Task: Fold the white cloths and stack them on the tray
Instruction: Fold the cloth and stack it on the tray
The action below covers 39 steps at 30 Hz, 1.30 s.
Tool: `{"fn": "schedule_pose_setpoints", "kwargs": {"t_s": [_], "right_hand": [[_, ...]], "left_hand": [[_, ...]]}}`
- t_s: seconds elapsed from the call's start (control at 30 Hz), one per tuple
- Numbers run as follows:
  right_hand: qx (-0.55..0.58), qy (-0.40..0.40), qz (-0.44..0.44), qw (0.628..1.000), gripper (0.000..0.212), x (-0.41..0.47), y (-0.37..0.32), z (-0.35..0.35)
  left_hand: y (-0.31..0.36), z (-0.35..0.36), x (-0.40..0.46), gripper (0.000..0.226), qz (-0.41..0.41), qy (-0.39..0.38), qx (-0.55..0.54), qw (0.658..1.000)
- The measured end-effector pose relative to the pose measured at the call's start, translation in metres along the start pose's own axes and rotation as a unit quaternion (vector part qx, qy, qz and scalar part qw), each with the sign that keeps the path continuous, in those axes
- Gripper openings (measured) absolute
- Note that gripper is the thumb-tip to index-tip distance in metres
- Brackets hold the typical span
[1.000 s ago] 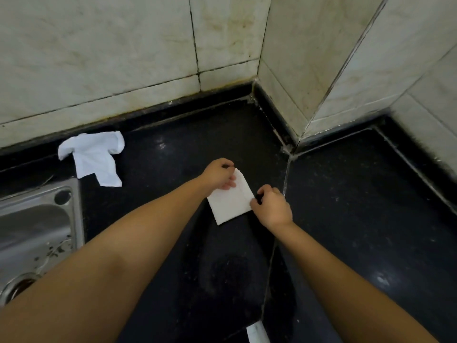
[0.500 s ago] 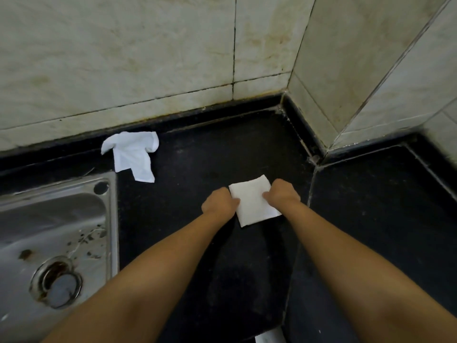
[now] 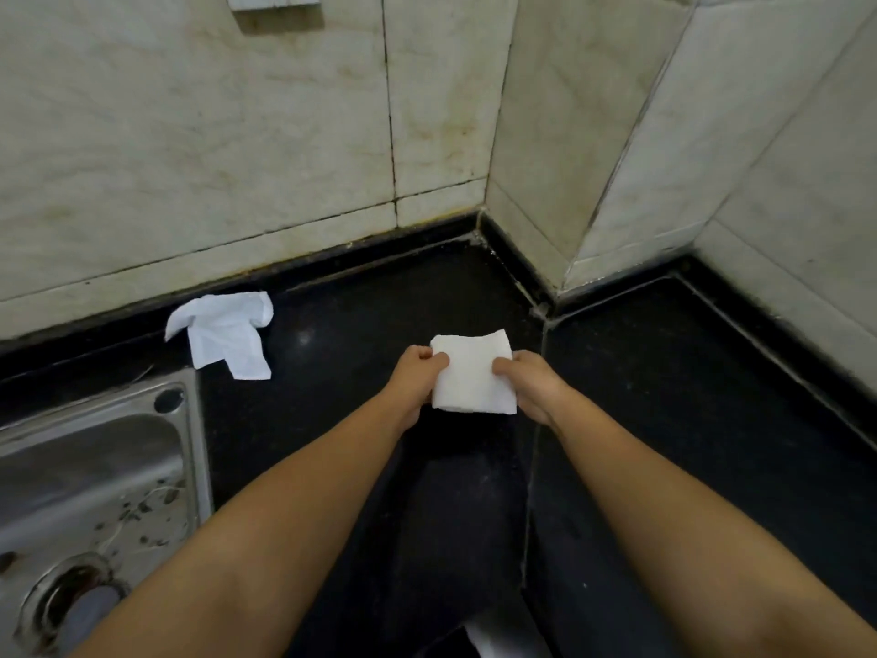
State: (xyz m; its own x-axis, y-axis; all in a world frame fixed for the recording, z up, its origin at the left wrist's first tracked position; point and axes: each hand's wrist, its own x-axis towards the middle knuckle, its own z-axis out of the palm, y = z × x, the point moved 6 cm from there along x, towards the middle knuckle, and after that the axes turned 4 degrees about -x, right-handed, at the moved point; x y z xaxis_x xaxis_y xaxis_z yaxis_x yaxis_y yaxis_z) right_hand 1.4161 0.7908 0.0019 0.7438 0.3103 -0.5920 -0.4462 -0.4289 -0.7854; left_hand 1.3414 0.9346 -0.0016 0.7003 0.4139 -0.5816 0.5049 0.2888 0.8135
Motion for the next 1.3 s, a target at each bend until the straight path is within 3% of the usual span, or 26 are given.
{"fn": "schedule_pose_setpoints", "kwargs": {"t_s": [0.27, 0.43, 0.5, 0.6, 0.83, 1.13, 1.3], "right_hand": [[0.132, 0.089, 0.034, 0.987, 0.025, -0.095, 0.053, -0.049], [0.17, 0.238, 0.024, 0.956, 0.031, -0.177, 0.124, -0.095], [0.139, 0.311, -0.004, 0.94, 0.032, -0.221, 0.15, -0.115], [0.103, 0.43, -0.028, 0.896, 0.03, -0.299, 0.192, -0.143], [0.146, 0.621, 0.021, 0.769, 0.028, -0.5, 0.326, -0.178], [0.132, 0.744, 0.139, 0.64, 0.028, -0.778, 0.523, -0.176], [0.133, 0.782, 0.185, 0.581, 0.029, -0.902, 0.602, -0.167]], "left_hand": [[-0.022, 0.065, -0.064, 0.036, -0.045, -0.204, -0.022, 0.978], [-0.065, 0.129, -0.127, 0.035, -0.09, -0.333, 0.006, 0.939], [-0.084, 0.16, -0.157, 0.036, -0.06, -0.351, 0.052, 0.933], [-0.111, 0.21, -0.217, 0.031, 0.021, -0.377, 0.138, 0.915], [-0.211, 0.305, -0.408, 0.024, 0.133, -0.507, 0.234, 0.819], [-0.407, 0.361, -0.684, 0.03, 0.201, -0.633, 0.294, 0.687], [-0.483, 0.371, -0.816, 0.032, 0.229, -0.681, 0.305, 0.625]]}}
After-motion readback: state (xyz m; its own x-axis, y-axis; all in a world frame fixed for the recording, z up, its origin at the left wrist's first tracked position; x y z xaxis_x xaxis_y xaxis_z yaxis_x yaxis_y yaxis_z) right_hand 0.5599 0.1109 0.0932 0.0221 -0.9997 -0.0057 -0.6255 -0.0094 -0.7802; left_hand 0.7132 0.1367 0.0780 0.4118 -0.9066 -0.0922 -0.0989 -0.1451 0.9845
